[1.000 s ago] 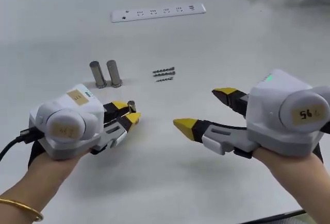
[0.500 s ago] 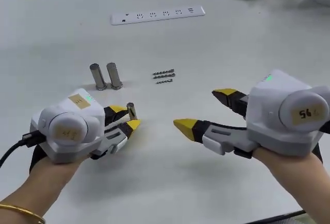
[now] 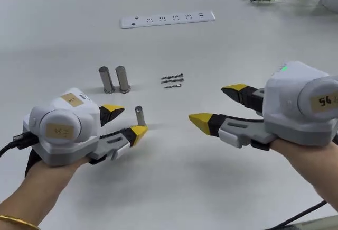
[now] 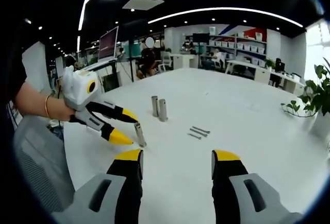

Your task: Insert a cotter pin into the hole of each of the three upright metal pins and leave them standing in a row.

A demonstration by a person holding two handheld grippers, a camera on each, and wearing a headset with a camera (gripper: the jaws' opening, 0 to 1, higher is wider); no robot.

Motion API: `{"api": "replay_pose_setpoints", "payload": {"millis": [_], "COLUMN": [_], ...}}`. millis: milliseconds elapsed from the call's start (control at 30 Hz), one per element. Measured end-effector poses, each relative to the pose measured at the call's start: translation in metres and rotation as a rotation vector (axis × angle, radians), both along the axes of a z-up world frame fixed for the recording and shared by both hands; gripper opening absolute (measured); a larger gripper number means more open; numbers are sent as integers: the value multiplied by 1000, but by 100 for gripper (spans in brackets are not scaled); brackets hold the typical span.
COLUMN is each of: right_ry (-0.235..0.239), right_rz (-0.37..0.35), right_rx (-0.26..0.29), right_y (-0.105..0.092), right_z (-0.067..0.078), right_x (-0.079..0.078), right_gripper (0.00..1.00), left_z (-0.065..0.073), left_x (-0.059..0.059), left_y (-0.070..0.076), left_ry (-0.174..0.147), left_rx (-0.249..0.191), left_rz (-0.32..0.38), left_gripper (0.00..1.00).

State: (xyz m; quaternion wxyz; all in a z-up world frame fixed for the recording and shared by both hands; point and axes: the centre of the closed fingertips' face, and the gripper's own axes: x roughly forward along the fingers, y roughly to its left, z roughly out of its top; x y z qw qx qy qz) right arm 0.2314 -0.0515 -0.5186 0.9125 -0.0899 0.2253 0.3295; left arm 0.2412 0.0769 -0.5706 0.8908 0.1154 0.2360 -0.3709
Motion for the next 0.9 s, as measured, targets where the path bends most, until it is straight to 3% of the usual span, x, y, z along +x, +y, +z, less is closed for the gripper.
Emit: {"api": "replay_pose_setpoints", "payload": {"millis": [167, 233, 333, 433, 633, 900], "right_ry": [16, 37, 57, 90, 139, 141], "right_rz": [94, 129, 166, 211, 282, 366], "right_rx": [-57, -63, -75, -99, -189, -287], "right_y": [7, 12, 18, 21, 27, 34], "right_z": [1, 1, 0, -5, -20, -35], "right_x": [14, 17, 24, 33, 49, 72], "right_gripper": [45, 39, 34, 31, 28, 18], "left_z": [8, 10, 15, 17, 25, 28], "left_x": [-6, -7, -7, -10, -15, -20], "left_y": [9, 14, 19, 24, 26, 34], "left_ry": [1, 15, 5, 5, 16, 21], "left_rx": [-6, -20, -39, -23, -66, -71], "left_rz": [43, 76, 114, 133, 134, 154], "left_gripper": [43, 47, 51, 57, 70, 80]}}
